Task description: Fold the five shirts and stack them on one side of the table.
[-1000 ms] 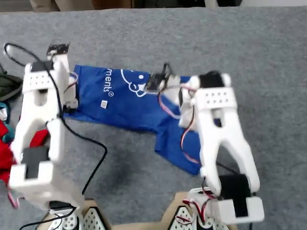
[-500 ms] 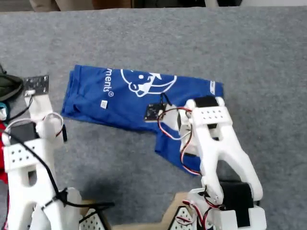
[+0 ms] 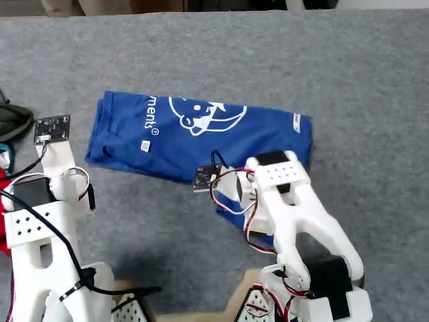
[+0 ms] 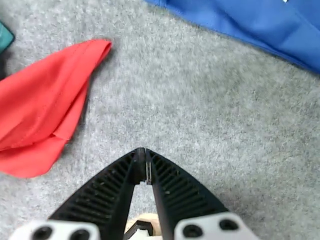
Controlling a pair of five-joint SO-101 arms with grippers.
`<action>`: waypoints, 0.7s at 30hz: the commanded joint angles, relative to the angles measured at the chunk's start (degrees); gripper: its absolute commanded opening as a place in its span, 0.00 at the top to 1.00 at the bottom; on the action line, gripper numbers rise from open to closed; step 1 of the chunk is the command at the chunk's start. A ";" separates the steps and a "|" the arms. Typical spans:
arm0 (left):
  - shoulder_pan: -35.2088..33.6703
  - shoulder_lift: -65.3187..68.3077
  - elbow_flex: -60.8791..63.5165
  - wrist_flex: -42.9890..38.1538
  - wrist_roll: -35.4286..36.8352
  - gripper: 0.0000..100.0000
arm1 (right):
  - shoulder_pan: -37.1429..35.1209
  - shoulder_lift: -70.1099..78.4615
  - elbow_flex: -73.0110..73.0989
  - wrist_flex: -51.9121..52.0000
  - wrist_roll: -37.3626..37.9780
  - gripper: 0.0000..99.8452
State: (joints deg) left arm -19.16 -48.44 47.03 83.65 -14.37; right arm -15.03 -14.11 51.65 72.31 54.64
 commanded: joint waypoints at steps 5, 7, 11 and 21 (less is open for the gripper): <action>-0.53 -1.19 -0.53 0.88 -0.44 0.98 | -0.31 -2.24 7.34 -9.67 -1.32 0.78; -0.53 -1.19 -0.53 0.88 -0.44 0.98 | -0.31 -2.33 8.66 -10.99 -1.32 0.78; -0.53 -1.19 -0.53 0.88 -0.44 0.98 | -0.31 -2.33 8.57 -11.43 -3.25 0.78; -0.62 -1.19 -2.90 3.96 -0.44 0.98 | 3.56 -1.10 9.36 -13.45 -3.34 0.95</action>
State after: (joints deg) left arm -19.16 -48.44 47.03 85.93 -14.37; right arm -12.48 -16.22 59.12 59.47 51.91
